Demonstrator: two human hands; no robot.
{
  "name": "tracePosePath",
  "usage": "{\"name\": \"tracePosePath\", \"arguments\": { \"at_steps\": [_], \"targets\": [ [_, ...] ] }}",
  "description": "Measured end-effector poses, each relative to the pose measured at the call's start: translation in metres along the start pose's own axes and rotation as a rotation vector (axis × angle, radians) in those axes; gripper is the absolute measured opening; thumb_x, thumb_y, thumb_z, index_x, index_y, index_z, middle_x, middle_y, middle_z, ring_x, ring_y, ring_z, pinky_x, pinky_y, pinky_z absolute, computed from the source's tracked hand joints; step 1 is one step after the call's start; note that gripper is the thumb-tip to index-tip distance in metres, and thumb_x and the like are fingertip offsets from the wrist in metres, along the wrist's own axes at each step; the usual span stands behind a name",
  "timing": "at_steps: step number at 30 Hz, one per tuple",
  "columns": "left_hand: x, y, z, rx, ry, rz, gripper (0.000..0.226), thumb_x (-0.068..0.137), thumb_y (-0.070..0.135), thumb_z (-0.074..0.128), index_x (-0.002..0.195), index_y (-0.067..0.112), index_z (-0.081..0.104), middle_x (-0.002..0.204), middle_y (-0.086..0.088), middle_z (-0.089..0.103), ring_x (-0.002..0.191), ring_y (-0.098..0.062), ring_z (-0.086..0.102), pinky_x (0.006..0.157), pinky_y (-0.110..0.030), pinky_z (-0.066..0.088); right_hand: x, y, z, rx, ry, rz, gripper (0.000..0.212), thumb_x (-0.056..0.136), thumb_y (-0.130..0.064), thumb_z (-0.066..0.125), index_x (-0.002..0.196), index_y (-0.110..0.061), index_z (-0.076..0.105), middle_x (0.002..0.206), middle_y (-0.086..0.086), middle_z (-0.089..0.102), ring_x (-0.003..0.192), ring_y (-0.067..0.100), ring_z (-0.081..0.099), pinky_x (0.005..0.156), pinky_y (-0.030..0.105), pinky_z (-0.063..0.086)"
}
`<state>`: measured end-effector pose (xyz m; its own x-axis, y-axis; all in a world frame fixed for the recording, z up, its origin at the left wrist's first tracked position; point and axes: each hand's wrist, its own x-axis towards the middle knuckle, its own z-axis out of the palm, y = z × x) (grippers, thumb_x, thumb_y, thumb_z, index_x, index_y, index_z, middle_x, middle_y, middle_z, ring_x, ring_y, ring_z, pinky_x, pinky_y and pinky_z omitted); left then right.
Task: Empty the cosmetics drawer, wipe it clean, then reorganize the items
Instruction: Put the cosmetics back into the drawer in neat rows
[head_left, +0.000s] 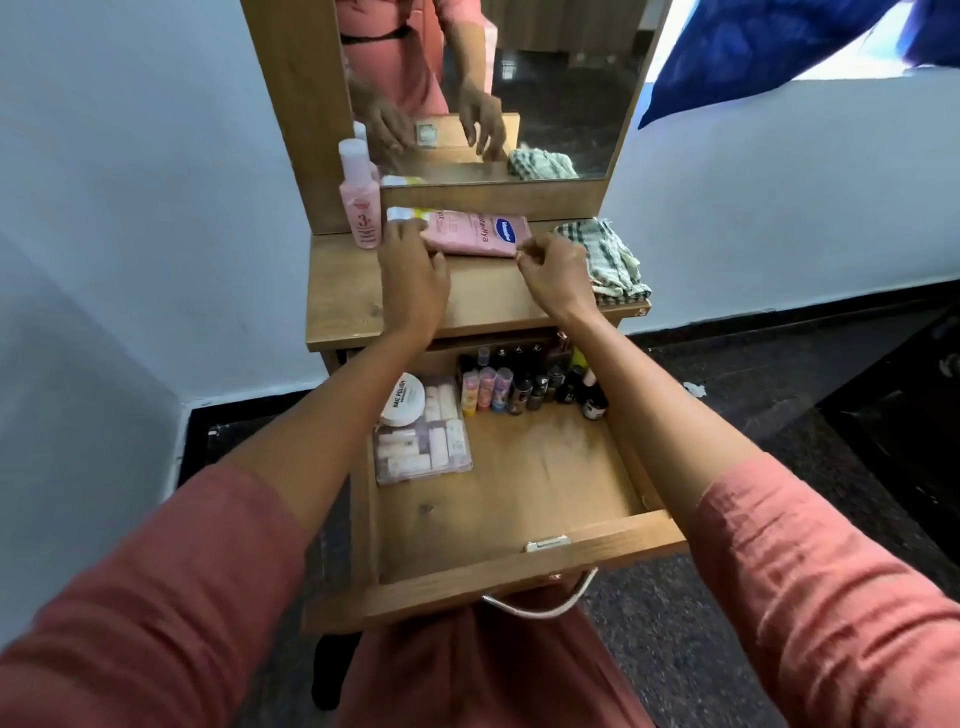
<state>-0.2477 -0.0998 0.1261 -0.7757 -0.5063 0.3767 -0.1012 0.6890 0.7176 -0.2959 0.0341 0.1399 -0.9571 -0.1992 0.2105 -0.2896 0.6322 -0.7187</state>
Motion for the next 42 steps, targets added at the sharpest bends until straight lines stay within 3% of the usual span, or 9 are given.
{"name": "tracePosePath", "arguments": {
  "at_steps": [6,11,16,24,28,34,37,39,42],
  "targets": [
    [0.033,-0.02,0.004,0.014,-0.004,-0.158,0.045,0.09,0.01,0.049,0.132,-0.001,0.039,0.138,-0.019,0.04,0.13,-0.031,0.037,0.108,-0.032,0.03,0.036,-0.007,0.012,-0.045,-0.03,0.076,0.035,0.09,-0.012,0.05,0.122,0.003,0.054,0.128,0.018,0.057,0.119,0.028,0.051,0.095,0.024,0.034],
    [0.051,-0.024,0.007,-0.009,-0.022,-0.222,0.042,0.091,0.014,0.047,0.129,-0.003,0.043,0.133,-0.02,0.046,0.126,-0.031,0.041,0.106,-0.032,0.031,0.054,-0.008,0.026,-0.037,-0.042,0.144,0.038,0.092,-0.019,0.05,0.12,0.006,0.052,0.127,0.022,0.056,0.12,0.033,0.05,0.098,0.033,0.037],
    [0.053,-0.026,0.001,-0.173,0.028,-0.365,0.031,0.092,0.019,0.049,0.118,0.003,0.052,0.121,-0.012,0.059,0.111,-0.024,0.056,0.095,-0.032,0.047,0.06,-0.008,0.029,0.012,-0.03,0.231,0.039,0.089,-0.019,0.054,0.122,0.003,0.051,0.128,0.019,0.055,0.119,0.03,0.051,0.099,0.032,0.038],
    [0.028,-0.023,-0.01,-0.296,0.039,-0.444,0.02,0.088,0.02,0.056,0.093,0.011,0.039,0.103,-0.013,0.058,0.099,-0.025,0.057,0.078,-0.029,0.045,0.047,-0.002,0.019,0.057,-0.018,0.332,0.041,0.085,-0.019,0.062,0.119,0.002,0.051,0.127,0.016,0.053,0.116,0.025,0.052,0.091,0.028,0.041],
    [0.009,-0.026,-0.023,-0.356,0.012,-0.472,0.025,0.087,0.022,0.06,0.103,0.012,0.043,0.099,0.0,0.05,0.089,-0.012,0.048,0.06,-0.014,0.039,0.031,-0.002,0.006,0.014,-0.02,0.31,0.036,0.084,-0.016,0.063,0.113,0.005,0.055,0.122,0.017,0.057,0.106,0.025,0.056,0.08,0.029,0.045],
    [-0.032,-0.025,-0.051,-0.411,-0.042,-0.487,0.048,0.083,0.03,0.066,0.123,0.011,0.048,0.106,0.002,0.05,0.096,-0.009,0.048,0.065,-0.013,0.04,-0.003,0.003,-0.02,0.025,-0.166,0.307,0.031,0.079,-0.015,0.07,0.103,0.001,0.063,0.1,0.01,0.063,0.084,0.016,0.056,0.069,0.024,0.048],
    [-0.057,-0.022,-0.062,-0.443,-0.078,-0.494,0.047,0.082,0.027,0.067,0.121,0.009,0.05,0.103,0.002,0.051,0.095,-0.009,0.049,0.066,-0.009,0.039,-0.027,0.009,-0.032,0.014,-0.291,0.359,0.034,0.076,-0.015,0.072,0.104,0.002,0.062,0.106,0.018,0.066,0.084,0.022,0.06,0.081,0.039,0.056],
    [-0.073,-0.024,-0.064,-0.47,-0.124,-0.512,0.046,0.08,0.025,0.07,0.119,0.005,0.054,0.102,-0.004,0.056,0.096,-0.015,0.055,0.073,-0.016,0.046,-0.045,0.016,-0.037,0.016,-0.359,0.398,0.036,0.076,-0.013,0.073,0.106,0.003,0.061,0.106,0.02,0.066,0.081,0.025,0.06,0.076,0.044,0.057],
    [-0.094,-0.028,-0.059,-0.478,-0.234,-0.564,0.042,0.077,0.022,0.072,0.115,0.007,0.058,0.113,-0.009,0.062,0.105,-0.022,0.06,0.086,-0.036,0.054,-0.067,0.033,-0.045,0.006,-0.441,0.445,0.046,0.075,-0.01,0.073,0.117,-0.002,0.056,0.097,0.013,0.063,0.076,0.02,0.059,0.056,0.025,0.054]
  ]
}}
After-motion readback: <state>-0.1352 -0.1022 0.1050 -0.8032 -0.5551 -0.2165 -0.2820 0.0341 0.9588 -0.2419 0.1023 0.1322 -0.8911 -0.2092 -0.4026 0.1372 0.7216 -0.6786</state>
